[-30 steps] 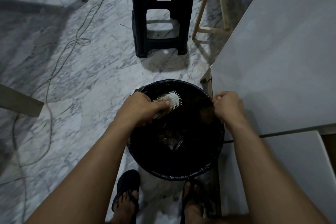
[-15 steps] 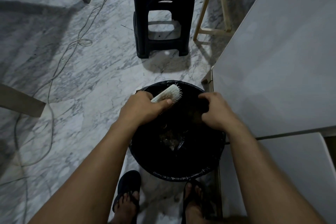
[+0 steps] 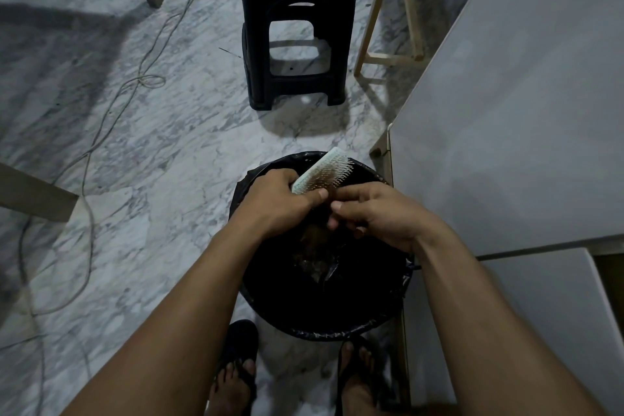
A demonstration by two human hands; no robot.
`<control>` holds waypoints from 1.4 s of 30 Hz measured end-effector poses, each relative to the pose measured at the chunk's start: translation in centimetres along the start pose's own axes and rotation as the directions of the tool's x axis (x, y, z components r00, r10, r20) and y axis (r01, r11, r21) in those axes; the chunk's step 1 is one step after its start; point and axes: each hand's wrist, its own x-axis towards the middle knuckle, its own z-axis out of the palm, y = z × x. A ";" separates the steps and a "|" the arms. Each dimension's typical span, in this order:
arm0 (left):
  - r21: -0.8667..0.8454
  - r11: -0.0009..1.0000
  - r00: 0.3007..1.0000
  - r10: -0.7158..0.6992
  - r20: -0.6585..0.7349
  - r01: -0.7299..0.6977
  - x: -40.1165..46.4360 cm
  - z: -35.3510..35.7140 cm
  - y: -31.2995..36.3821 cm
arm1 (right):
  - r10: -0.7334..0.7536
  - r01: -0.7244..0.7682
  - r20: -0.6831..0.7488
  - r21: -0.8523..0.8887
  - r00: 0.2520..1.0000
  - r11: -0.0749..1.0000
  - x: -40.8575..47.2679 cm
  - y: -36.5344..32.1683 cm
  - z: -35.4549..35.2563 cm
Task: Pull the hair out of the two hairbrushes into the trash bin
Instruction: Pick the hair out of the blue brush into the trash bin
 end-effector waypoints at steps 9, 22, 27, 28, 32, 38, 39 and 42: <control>-0.097 0.989 0.993 -0.114 0.008 0.114 0.2 -1.0 -0.6 | 0.055 -0.042 -0.210 0.065 0.976 0.997 -0.1 0.2 -1.3; -0.156 0.968 0.970 -0.170 0.173 0.198 -0.4 -0.7 0.3 | -0.359 0.238 -0.355 -0.341 0.863 0.910 0.5 -0.2 0.3; -0.184 0.951 0.948 -0.199 0.248 0.248 -0.8 -1.1 0.7 | -0.437 0.228 -0.299 -0.539 0.848 0.811 1.0 0.1 1.5; -0.177 0.952 0.945 -0.199 0.261 0.249 -0.8 -1.1 0.8 | -0.462 0.238 -0.327 -0.540 0.825 0.807 1.0 0.0 1.5; -0.113 0.969 0.945 -0.180 0.272 0.217 -1.0 -1.2 0.7 | -0.467 0.216 -0.403 -0.530 0.787 0.820 0.7 -0.4 1.3; -0.117 0.969 0.956 -0.186 0.227 0.217 -1.0 -1.6 1.2 | -0.360 0.131 -0.692 -0.362 0.626 0.923 0.6 -0.6 -0.2; -0.123 0.969 0.957 -0.185 0.224 0.216 -1.0 -1.6 1.3 | -0.352 0.124 -0.708 -0.353 0.613 0.927 0.5 -0.6 -0.3; -0.132 0.969 0.960 -0.178 0.215 0.209 -0.9 -1.4 1.3 | -0.333 0.078 -0.691 -0.372 0.642 0.925 0.3 -0.5 -0.4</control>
